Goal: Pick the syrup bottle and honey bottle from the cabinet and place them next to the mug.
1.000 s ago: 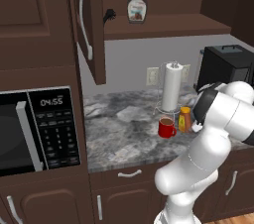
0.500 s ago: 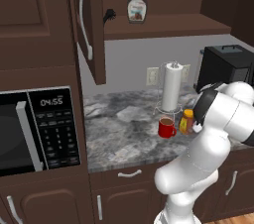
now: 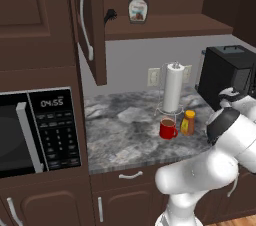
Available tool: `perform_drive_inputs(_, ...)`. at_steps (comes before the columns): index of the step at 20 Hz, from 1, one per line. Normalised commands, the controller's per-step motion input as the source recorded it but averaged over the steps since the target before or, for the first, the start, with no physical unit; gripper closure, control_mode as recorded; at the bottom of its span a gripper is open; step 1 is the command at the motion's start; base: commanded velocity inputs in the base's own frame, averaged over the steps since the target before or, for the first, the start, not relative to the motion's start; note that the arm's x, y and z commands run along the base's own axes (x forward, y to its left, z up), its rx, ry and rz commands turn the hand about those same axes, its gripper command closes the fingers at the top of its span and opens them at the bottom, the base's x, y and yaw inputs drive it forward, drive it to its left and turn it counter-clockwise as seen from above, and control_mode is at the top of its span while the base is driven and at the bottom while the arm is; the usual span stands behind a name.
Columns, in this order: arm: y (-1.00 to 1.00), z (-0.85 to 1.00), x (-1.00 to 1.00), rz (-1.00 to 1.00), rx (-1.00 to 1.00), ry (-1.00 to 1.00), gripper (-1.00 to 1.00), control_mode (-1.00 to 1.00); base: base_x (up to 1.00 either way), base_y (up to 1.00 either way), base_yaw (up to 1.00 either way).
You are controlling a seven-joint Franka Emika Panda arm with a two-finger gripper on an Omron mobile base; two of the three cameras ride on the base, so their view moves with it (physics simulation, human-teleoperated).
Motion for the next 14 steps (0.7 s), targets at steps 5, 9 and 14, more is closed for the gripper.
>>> perform_drive_inputs(5, 0.00, 0.71, -0.57, 0.00, 0.00, -0.12, -1.00, -1.00, 0.00, 0.00, 0.00)
perform_drive_inputs(9, 0.15, 0.84, -0.51, -0.02, 0.00, -0.06, -1.00, -1.00, 0.00, 0.00, 0.00)
perform_drive_inputs(14, 0.32, 0.96, -0.38, -0.09, 0.00, 0.00, -1.00, -1.00, 0.00, 0.00, 0.00)
